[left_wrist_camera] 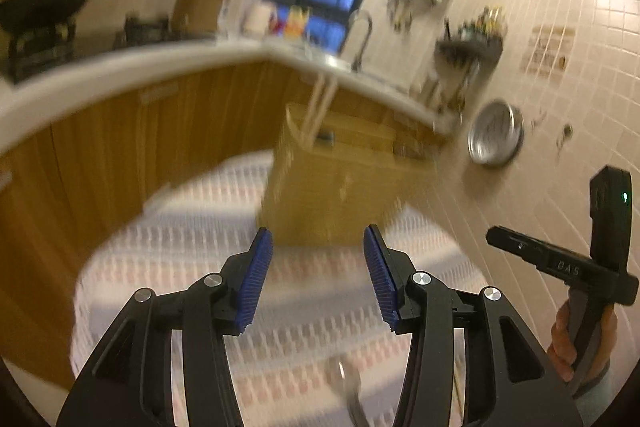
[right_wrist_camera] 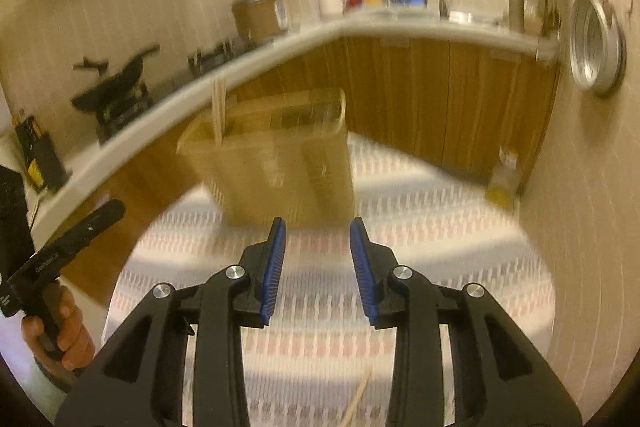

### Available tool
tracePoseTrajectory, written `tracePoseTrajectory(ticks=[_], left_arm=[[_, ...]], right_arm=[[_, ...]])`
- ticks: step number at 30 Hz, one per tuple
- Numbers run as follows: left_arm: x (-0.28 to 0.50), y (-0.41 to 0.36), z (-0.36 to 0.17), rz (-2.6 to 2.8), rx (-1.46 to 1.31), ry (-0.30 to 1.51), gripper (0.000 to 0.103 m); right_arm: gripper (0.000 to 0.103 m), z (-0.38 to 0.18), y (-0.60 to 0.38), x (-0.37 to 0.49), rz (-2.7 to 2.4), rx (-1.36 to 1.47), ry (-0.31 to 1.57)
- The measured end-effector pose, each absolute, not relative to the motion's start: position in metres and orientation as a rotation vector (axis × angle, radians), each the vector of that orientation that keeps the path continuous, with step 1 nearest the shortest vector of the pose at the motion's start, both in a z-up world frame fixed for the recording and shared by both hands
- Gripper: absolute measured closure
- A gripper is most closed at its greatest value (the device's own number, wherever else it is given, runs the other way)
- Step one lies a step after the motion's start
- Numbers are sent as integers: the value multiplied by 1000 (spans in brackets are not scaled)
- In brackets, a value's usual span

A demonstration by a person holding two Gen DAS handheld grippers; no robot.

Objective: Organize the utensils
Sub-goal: 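Grasp a clear spoon with the left tool while the right tool grasps a wooden chopstick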

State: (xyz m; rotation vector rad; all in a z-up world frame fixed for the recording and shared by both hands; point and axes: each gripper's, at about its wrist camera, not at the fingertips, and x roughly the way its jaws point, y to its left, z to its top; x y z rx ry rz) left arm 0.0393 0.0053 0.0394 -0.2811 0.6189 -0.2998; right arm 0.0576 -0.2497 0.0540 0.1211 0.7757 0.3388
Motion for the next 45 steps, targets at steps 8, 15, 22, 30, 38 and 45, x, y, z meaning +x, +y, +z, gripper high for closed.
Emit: tracePoseTrajectory(ticks=[8, 15, 22, 30, 38, 45], left_arm=[[31, -19, -32, -473, -210, 1049, 58], [21, -46, -68, -485, -125, 1160, 58], [27, -74, -69, -441, -1, 1152, 58], [32, -102, -69, -338, 201, 1114, 84], [44, -95, -67, -387, 229, 1177, 93], [52, -83, -67, -404, 123, 1219, 93]], right_arm=[[53, -5, -242, 34, 238, 37, 1079], [67, -59, -246, 13, 220, 96, 1272], [67, -70, -237, 5, 159, 45, 1295], [87, -69, -215, 4, 114, -57, 1304], [98, -68, -197, 10, 160, -89, 1321], [98, -59, -220, 14, 215, -3, 1306]])
